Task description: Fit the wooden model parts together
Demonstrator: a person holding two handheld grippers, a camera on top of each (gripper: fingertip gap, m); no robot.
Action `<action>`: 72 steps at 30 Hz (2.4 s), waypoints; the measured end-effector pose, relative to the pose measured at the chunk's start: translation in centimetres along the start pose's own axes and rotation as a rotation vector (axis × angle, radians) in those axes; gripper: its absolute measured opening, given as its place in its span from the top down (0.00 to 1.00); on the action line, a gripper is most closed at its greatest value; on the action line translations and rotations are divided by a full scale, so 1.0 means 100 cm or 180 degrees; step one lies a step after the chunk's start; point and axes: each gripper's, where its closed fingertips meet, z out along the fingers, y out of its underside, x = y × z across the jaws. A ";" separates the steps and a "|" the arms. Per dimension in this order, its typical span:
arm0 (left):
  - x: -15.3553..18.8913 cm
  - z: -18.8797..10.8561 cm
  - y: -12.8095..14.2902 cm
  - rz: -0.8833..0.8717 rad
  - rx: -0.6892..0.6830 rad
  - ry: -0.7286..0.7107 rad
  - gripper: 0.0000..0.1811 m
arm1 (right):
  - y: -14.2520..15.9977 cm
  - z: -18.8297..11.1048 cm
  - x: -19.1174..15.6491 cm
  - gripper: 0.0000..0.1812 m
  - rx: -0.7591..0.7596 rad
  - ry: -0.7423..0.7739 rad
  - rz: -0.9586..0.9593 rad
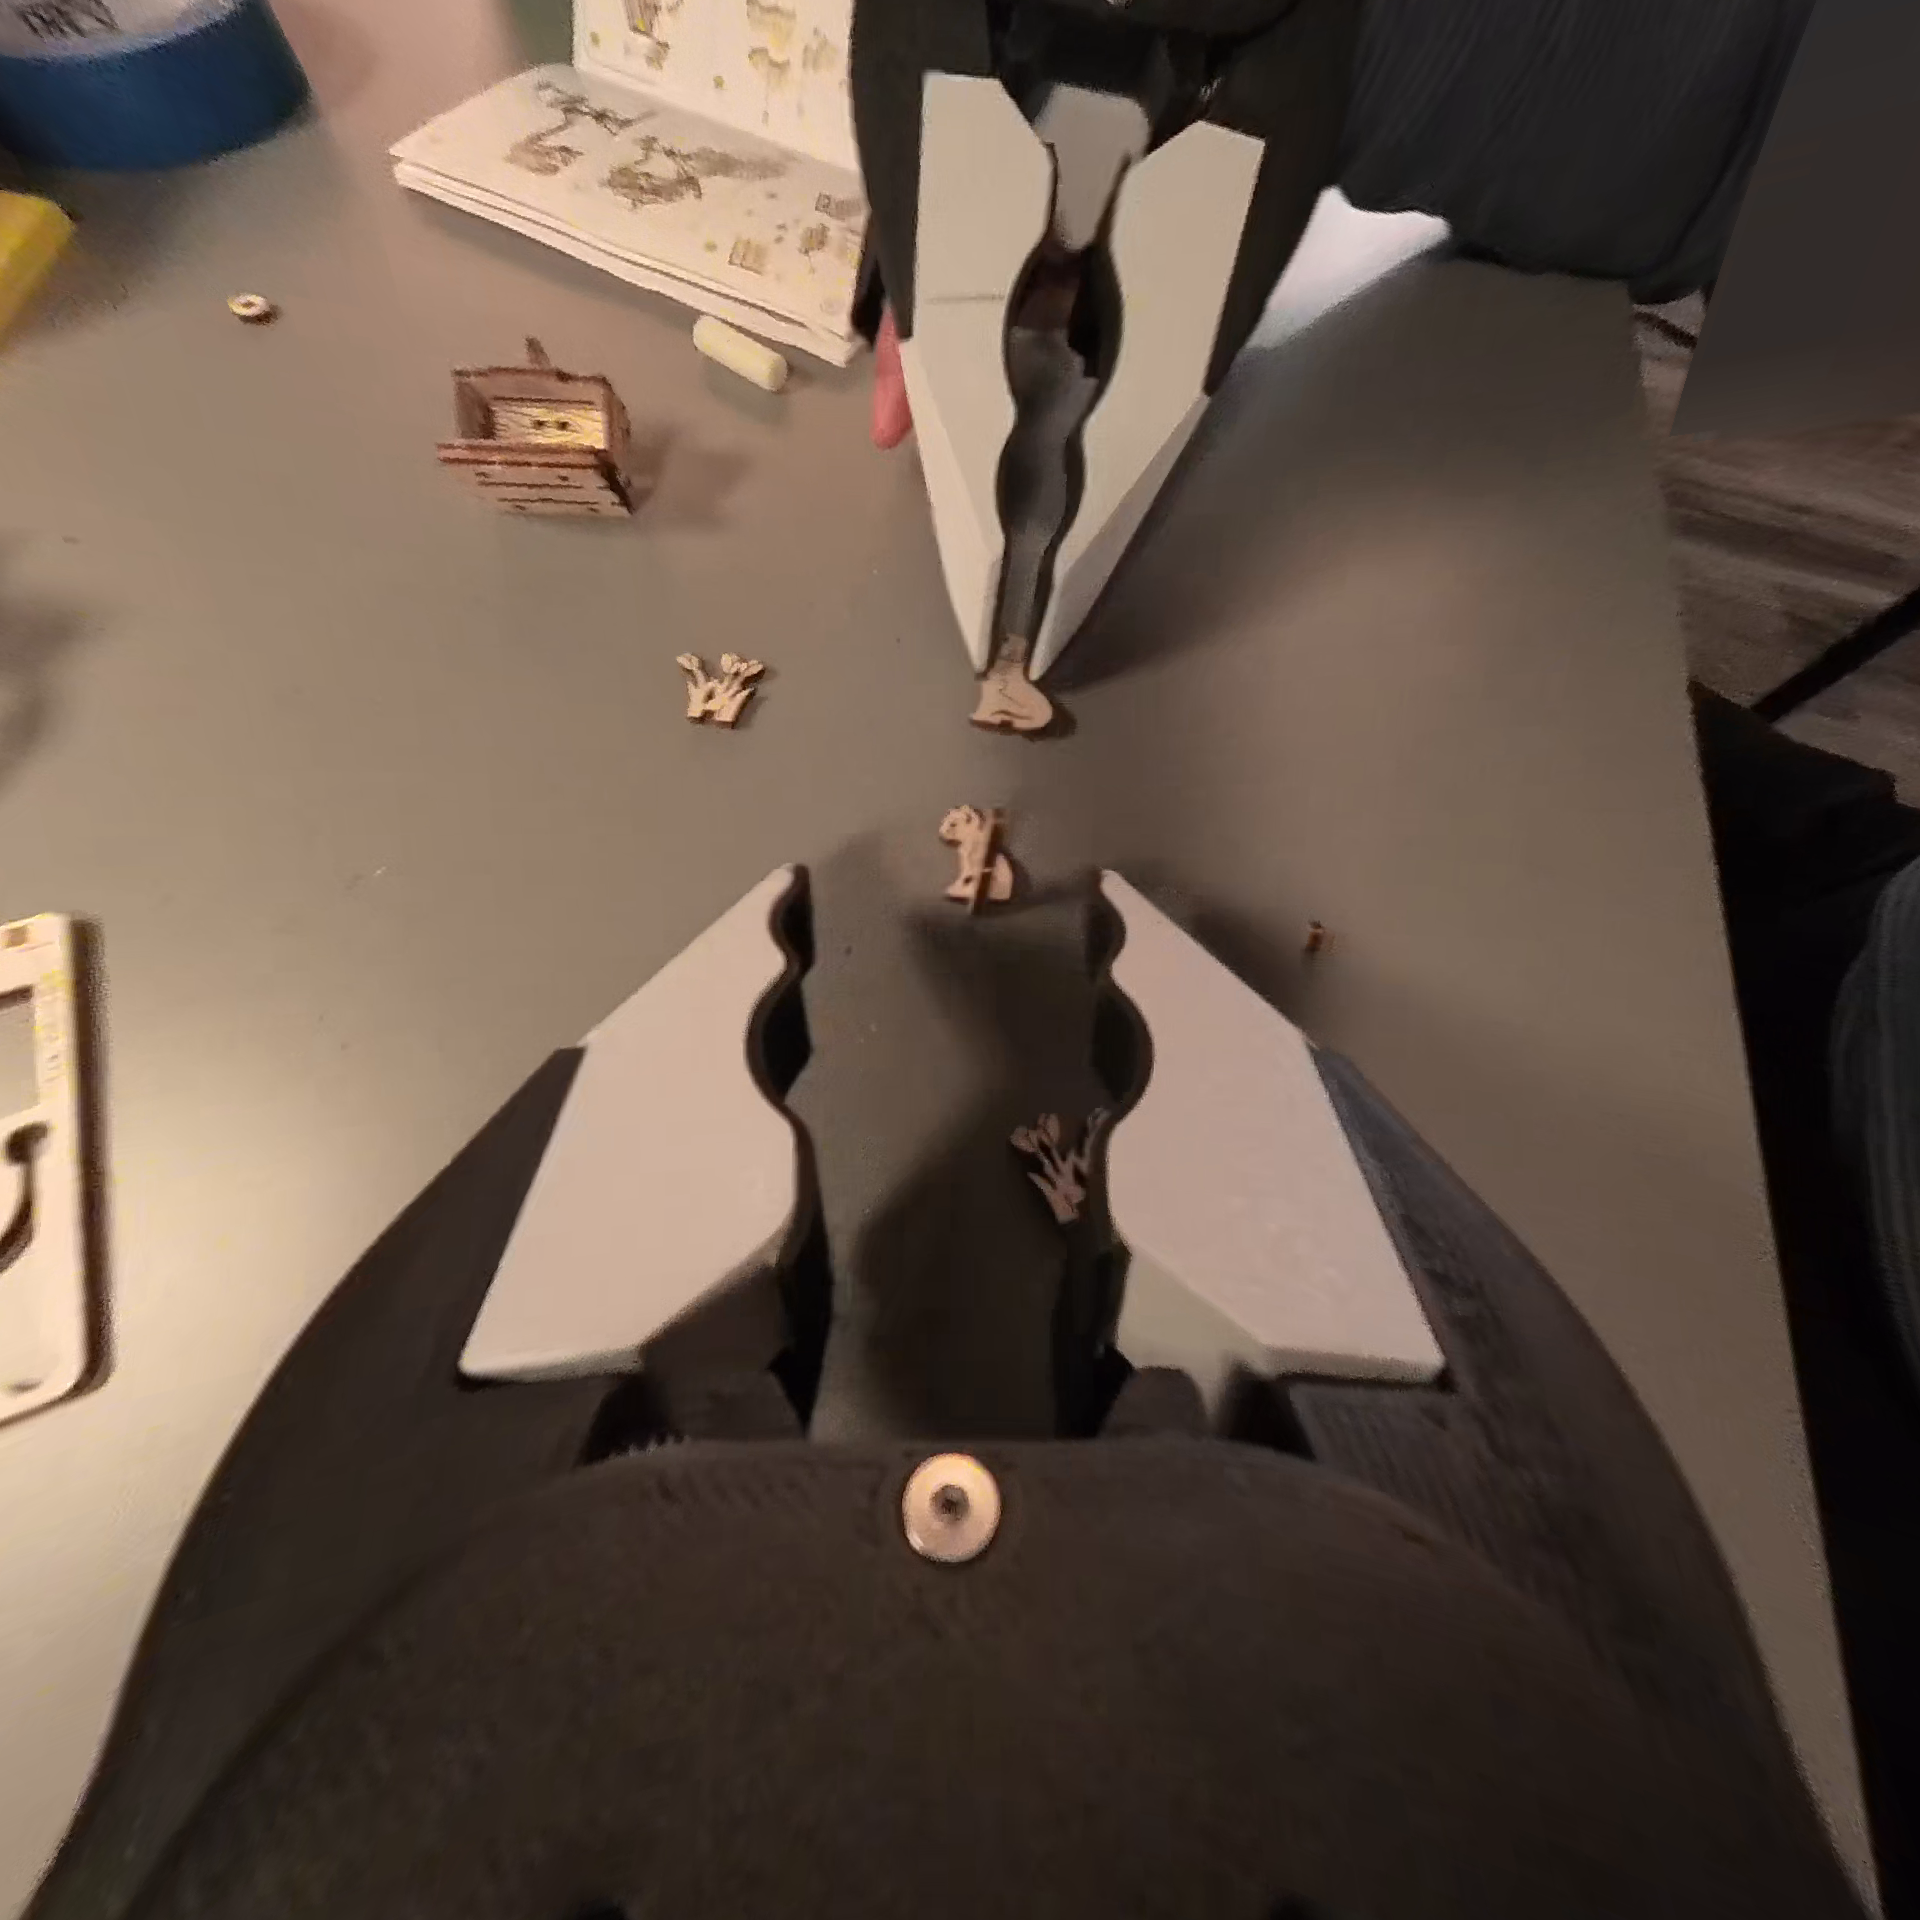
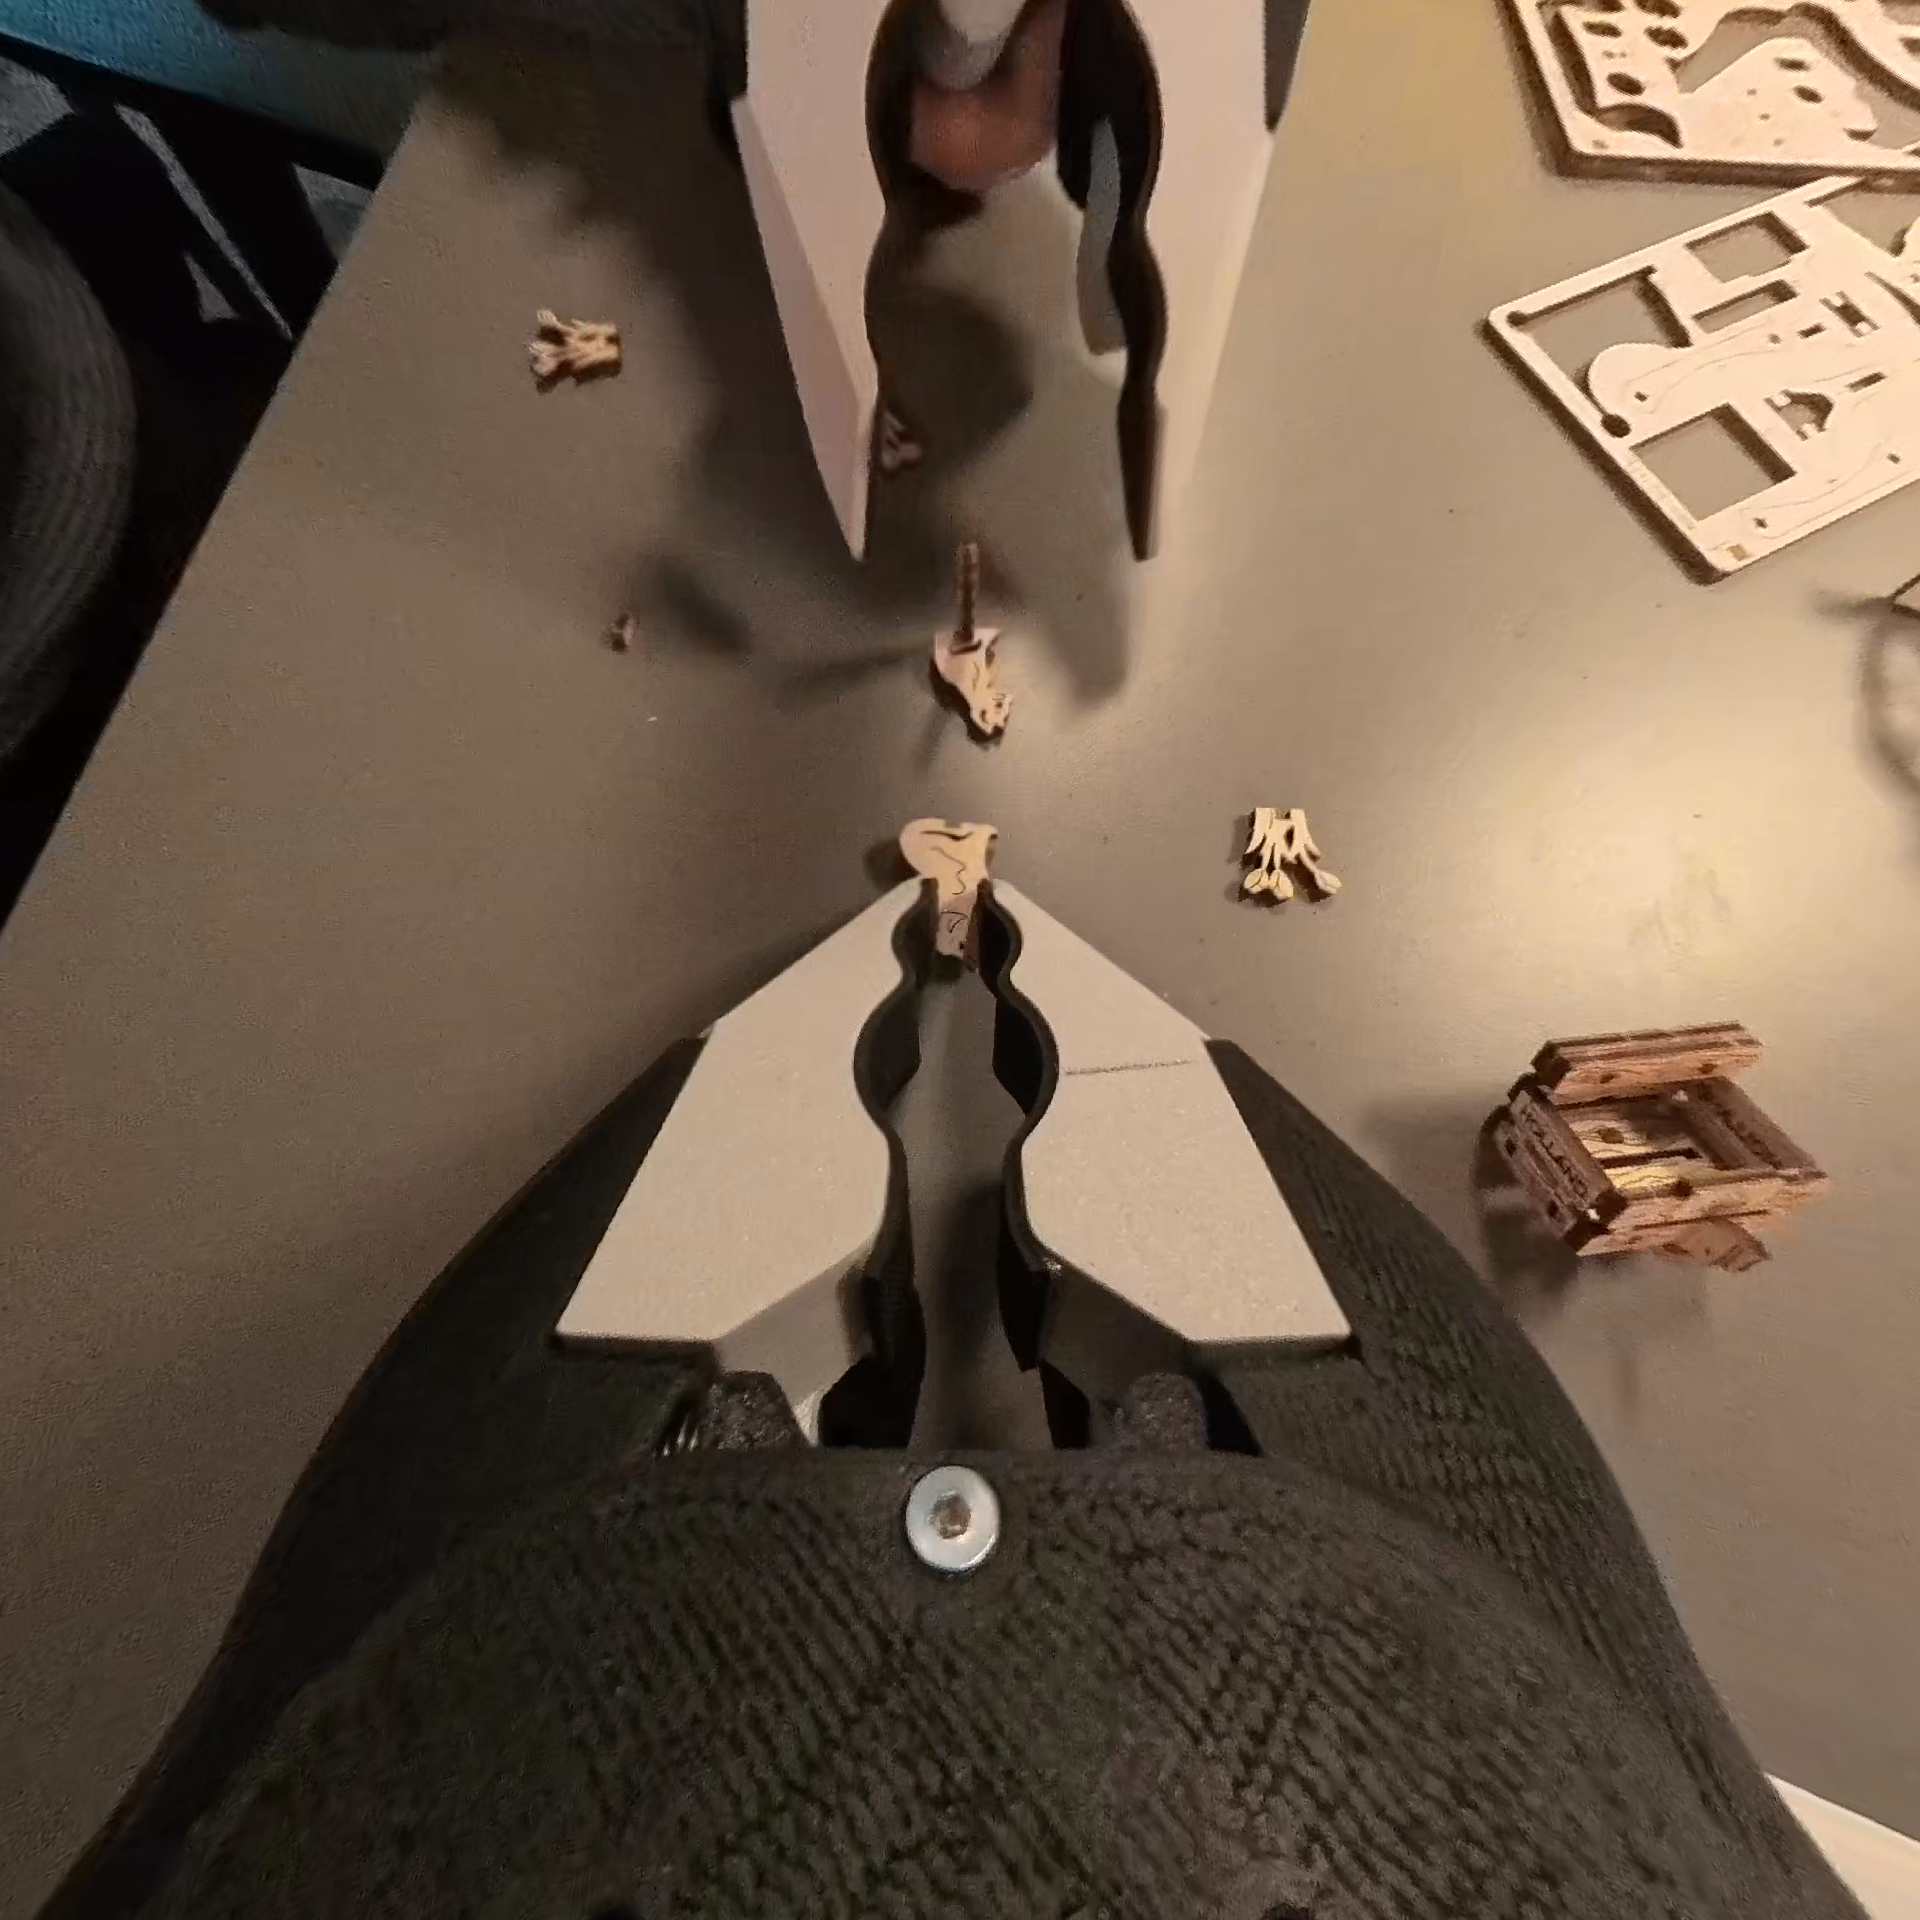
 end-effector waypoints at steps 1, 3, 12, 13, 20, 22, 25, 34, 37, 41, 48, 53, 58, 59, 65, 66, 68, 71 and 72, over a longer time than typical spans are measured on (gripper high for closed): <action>-0.002 -0.004 -0.001 0.0018 0.0043 -0.0080 0.69 | -0.002 -0.001 0.001 0.97 0.0020 0.0042 -0.0011; -0.001 -0.013 -0.015 0.0137 0.0213 -0.0241 0.67 | -0.007 -0.004 0.003 0.98 0.0089 0.0092 -0.0001; 0.025 -0.006 -0.048 0.1124 -0.0079 -0.1154 0.74 | -0.009 -0.020 0.018 0.97 0.0218 0.0417 0.0069; 0.026 -0.007 -0.047 0.1157 -0.0120 -0.1210 0.74 | -0.011 -0.018 0.018 0.93 0.0270 0.0348 0.0144; 0.030 -0.013 -0.050 0.0722 0.0065 -0.1149 0.76 | -0.005 0.013 0.029 0.86 -0.0009 0.0178 0.0208; 0.027 -0.017 -0.054 0.0581 0.0121 -0.1153 0.77 | -0.006 0.015 0.029 0.93 -0.0075 0.0140 0.0261; 0.021 -0.017 -0.060 0.0120 0.0247 -0.0865 0.79 | -0.006 0.014 0.033 0.96 -0.0199 0.0336 0.0042; -0.033 -0.004 -0.052 -0.1395 -0.0005 0.0185 0.85 | -0.017 0.000 0.044 0.96 0.0086 0.1193 -0.0943; -0.032 0.011 -0.043 -0.1445 -0.0258 0.0307 0.86 | -0.024 -0.004 0.047 0.96 0.0154 0.1336 -0.1091; -0.030 0.023 -0.036 -0.1453 -0.0423 0.0367 0.91 | -0.024 -0.005 0.047 0.96 0.0125 0.1381 -0.1162; -0.028 0.028 -0.036 -0.1401 -0.0392 0.0415 1.00 | -0.022 -0.005 0.048 1.00 0.0149 0.1380 -0.1153; -0.034 0.027 -0.033 -0.1373 -0.0394 0.0290 1.00 | -0.019 -0.004 0.048 1.00 0.0129 0.1332 -0.1093; -0.037 0.027 -0.028 -0.1183 -0.0463 0.0136 1.00 | -0.018 -0.002 0.046 1.00 0.0204 0.1198 -0.0901; -0.038 0.027 -0.027 -0.1145 -0.0487 0.0106 1.00 | -0.018 -0.003 0.046 1.00 0.0225 0.1170 -0.0849; -0.039 0.025 -0.028 -0.1130 -0.0460 0.0045 1.00 | -0.009 -0.001 0.047 0.95 0.0186 0.1040 -0.0566; -0.039 0.025 -0.028 -0.1140 -0.0458 0.0041 0.97 | -0.009 0.000 0.048 0.95 0.0176 0.1048 -0.0573; -0.035 0.027 -0.028 -0.1199 -0.0484 0.0067 0.88 | -0.009 0.001 0.047 0.95 0.0159 0.1041 -0.0573; -0.032 0.030 -0.028 -0.1236 -0.0561 0.0053 0.80 | -0.007 0.002 0.047 0.94 0.0122 0.1041 -0.0576; -0.032 0.032 -0.026 -0.1214 -0.0638 0.0006 0.79 | -0.007 0.002 0.047 0.94 0.0122 0.1046 -0.0575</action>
